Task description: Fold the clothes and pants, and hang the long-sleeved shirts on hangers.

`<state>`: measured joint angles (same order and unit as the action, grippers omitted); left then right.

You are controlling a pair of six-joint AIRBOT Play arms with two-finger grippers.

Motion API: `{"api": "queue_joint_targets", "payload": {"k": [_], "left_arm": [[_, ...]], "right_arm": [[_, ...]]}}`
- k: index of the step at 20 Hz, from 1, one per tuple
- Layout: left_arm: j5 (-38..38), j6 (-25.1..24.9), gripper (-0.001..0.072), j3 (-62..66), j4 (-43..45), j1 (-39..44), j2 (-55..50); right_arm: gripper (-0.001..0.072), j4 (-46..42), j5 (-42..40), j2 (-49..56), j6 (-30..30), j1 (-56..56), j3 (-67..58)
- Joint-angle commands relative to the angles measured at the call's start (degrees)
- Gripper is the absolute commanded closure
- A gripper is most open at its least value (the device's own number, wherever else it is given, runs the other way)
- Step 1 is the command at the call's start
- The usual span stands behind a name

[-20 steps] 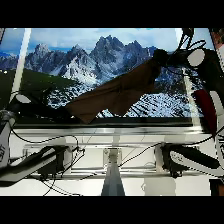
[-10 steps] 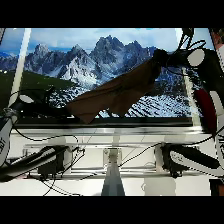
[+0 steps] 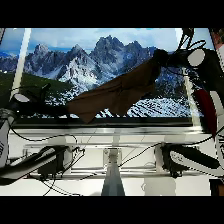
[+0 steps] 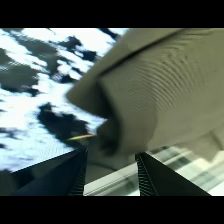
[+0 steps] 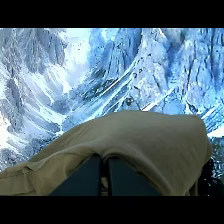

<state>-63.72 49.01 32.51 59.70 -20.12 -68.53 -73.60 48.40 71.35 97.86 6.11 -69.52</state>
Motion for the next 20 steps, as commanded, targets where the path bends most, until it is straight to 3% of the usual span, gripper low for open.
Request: {"api": "queue_joint_targets", "payload": {"k": [1, 11, 12, 13, 14, 15, 16, 20], "left_arm": [[-2.25, -0.46, 0.0283, 0.37, -0.90, -4.68, 1.36], [-2.08, -7.69, 0.0292, -0.94, -11.74, -3.13, -8.04], [-2.08, -8.44, 0.0333, -0.92, -11.80, -3.13, -8.59], [-2.05, -9.29, 0.0462, -0.92, -11.78, -3.15, -8.74], [-2.08, -9.46, 0.0550, -0.85, -11.78, -3.15, -8.74], [-2.10, -9.46, 0.0592, -0.76, -11.80, -3.15, -8.72], [-2.25, -9.49, 0.0698, -0.74, -11.78, -3.15, -8.63], [-11.61, -14.71, 0.0697, 3.08, -15.12, -3.19, -8.55]], "right_arm": [[0.0695, 0.02, 0.02, -0.02, 0.02, 0.02, -0.04], [0.0695, 0.04, 0.04, -0.02, 0.02, 0.02, -0.04], [0.0695, 0.02, 0.04, -0.02, 0.02, 0.02, -0.04], [0.0695, 0.02, 0.02, -0.02, 0.02, 0.02, -0.04], [0.0695, 0.00, 0.02, -0.02, 0.00, 0.00, -0.04], [0.0695, -0.07, -0.02, -0.02, 0.00, 0.00, -0.04], [0.0695, -0.17, -0.07, -0.02, 0.00, 0.00, -0.04], [0.0695, -1.97, -2.27, -0.04, -0.04, -0.04, -0.09]]}}
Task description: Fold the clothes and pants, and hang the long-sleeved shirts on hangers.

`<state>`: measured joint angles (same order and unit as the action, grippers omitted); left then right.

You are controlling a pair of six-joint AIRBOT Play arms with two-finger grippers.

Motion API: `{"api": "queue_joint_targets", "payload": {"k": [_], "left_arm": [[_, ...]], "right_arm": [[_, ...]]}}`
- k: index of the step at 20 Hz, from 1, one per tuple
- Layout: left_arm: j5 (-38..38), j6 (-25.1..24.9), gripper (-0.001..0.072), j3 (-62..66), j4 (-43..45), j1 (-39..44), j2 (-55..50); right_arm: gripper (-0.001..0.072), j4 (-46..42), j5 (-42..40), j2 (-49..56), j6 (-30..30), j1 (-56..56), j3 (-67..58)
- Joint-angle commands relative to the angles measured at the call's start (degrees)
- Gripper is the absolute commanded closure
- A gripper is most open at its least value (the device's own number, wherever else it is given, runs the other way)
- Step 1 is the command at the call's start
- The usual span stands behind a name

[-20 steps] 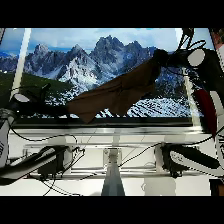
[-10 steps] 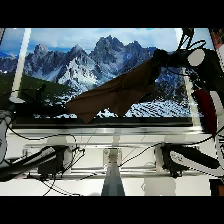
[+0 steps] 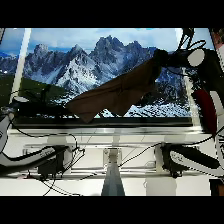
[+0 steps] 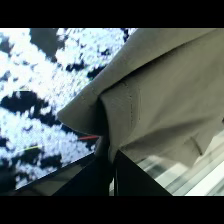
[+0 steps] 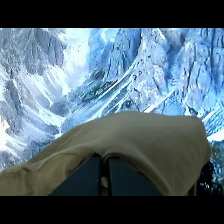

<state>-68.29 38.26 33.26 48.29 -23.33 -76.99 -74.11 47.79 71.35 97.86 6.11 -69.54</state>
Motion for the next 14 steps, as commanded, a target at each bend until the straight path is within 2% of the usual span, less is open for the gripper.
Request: {"api": "queue_joint_targets", "payload": {"k": [1, 5, 7, 11, 14], "left_arm": [[-10.80, -5.14, 0.0697, 4.66, -5.75, 0.00, -0.09], [-22.27, -5.64, 0.0696, 17.92, -16.33, -0.02, -0.09], [-22.32, -4.13, 0.0697, 25.53, -24.68, -0.07, -0.09], [-16.96, -4.00, 0.0697, 40.48, -55.49, -2.01, -0.09], [-10.91, -4.61, 0.0697, 47.41, -77.35, -4.39, 0.52]], "right_arm": [[0.0695, -2.91, -2.38, -0.04, -0.04, -0.04, -0.31], [0.0695, -8.87, -3.91, -0.17, -0.85, -0.04, -4.81], [0.0695, -8.68, -3.87, -0.17, -7.15, 0.02, -10.51], [0.0695, -9.18, -5.27, -0.37, -15.87, -0.04, -25.51], [0.0695, -9.68, -9.51, -1.86, -18.10, -0.04, -34.49]]}}
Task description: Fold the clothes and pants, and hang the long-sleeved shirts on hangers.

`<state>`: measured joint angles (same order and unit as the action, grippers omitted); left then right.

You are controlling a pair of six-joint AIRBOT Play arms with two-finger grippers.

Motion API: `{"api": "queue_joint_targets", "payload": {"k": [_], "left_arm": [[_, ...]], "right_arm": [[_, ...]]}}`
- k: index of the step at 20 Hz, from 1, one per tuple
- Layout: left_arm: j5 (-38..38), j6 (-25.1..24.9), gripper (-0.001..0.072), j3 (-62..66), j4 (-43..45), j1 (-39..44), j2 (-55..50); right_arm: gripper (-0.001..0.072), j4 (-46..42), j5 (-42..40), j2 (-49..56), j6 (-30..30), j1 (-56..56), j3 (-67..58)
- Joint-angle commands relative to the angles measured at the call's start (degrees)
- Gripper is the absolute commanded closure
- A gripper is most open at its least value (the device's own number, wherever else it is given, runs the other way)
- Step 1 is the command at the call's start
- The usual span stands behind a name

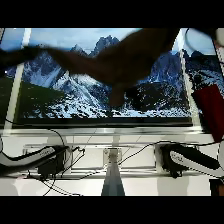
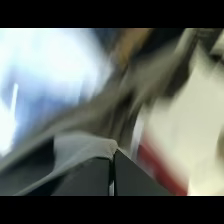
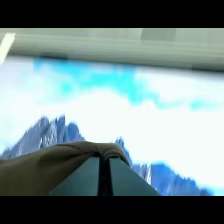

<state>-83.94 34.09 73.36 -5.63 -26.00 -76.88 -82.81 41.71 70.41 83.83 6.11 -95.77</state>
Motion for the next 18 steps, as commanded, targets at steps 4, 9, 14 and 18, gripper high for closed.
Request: {"api": "queue_joint_targets", "payload": {"k": [4, 9, 14, 18], "left_arm": [[6.58, -2.21, 0.0697, 9.73, -27.89, -6.38, 4.28], [6.56, -2.51, 0.0697, 9.73, -14.56, -14.73, 11.69], [9.46, 0.74, 0.0698, 9.51, 32.37, -14.95, 17.09], [9.40, 5.81, 0.0698, 2.51, 50.40, -3.78, 16.35]], "right_arm": [[0.0695, -2.86, -5.49, -5.09, -4.07, -0.04, -15.74], [0.0695, -3.13, -1.86, -12.04, -4.07, -0.04, -17.03], [0.0696, -7.15, 7.85, -11.10, -5.22, -0.04, -16.52], [0.0696, -7.21, 22.08, -0.55, -5.14, -0.04, -13.05]]}}
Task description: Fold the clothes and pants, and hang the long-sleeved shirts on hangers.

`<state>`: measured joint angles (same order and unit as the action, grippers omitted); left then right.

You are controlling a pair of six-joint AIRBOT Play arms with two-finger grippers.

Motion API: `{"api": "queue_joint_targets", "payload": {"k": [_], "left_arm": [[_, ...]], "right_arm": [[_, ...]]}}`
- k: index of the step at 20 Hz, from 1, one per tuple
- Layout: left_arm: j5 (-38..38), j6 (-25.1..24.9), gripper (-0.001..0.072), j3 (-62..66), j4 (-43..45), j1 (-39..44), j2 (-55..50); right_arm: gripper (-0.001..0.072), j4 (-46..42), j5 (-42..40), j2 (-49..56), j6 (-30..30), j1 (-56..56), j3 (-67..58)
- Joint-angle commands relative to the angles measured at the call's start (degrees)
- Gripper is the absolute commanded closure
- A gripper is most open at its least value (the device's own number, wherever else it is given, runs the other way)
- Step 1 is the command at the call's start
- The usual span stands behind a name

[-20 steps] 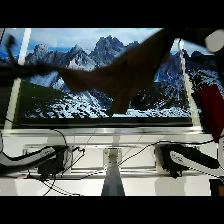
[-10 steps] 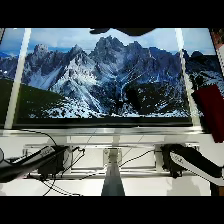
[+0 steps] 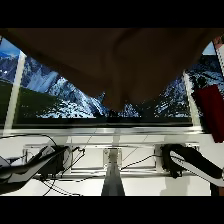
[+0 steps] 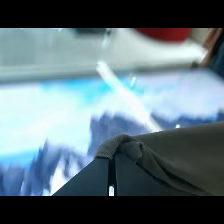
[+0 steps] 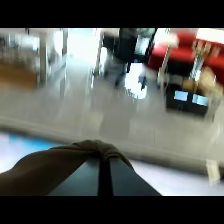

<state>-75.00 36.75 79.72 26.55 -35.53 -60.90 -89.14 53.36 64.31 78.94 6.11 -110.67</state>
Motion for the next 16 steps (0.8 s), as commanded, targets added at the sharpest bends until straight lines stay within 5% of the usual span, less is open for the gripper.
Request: {"api": "queue_joint_targets", "payload": {"k": [1, 4, 7, 8, 11, 14, 16], "left_arm": [[0.61, 3.13, 0.0698, -6.71, 20.46, 9.16, 0.37], [3.10, 3.13, 0.0698, -17.40, 24.52, 19.47, 0.37], [10.58, 3.13, 0.0697, -27.50, 24.46, 27.34, 0.37], [13.62, 3.13, 0.0698, -29.75, 24.46, 29.29, 0.37], [20.15, 3.13, 0.0697, -31.47, 24.41, 31.89, 0.37], [23.21, 3.13, 0.0696, -31.47, 24.26, 31.85, 0.37], [23.21, 3.13, 0.0696, -31.47, 24.24, 31.85, 0.37]], "right_arm": [[0.0696, -0.94, 13.51, 8.98, -0.24, -0.04, 3.54], [0.0695, 0.35, 17.11, 19.67, 0.33, -0.02, 9.79], [0.0686, -0.59, 12.50, 28.50, 7.41, -0.09, 12.87], [0.0627, -1.40, 9.92, 30.53, 10.38, -0.48, 12.87], [0.0299, -2.82, 4.35, 31.98, 14.08, -3.82, 12.85], [0.0316, -3.26, 13.40, 31.10, 13.73, -9.70, 12.35], [0.0591, -3.21, 25.75, 31.17, 10.21, -14.38, 13.22]]}}
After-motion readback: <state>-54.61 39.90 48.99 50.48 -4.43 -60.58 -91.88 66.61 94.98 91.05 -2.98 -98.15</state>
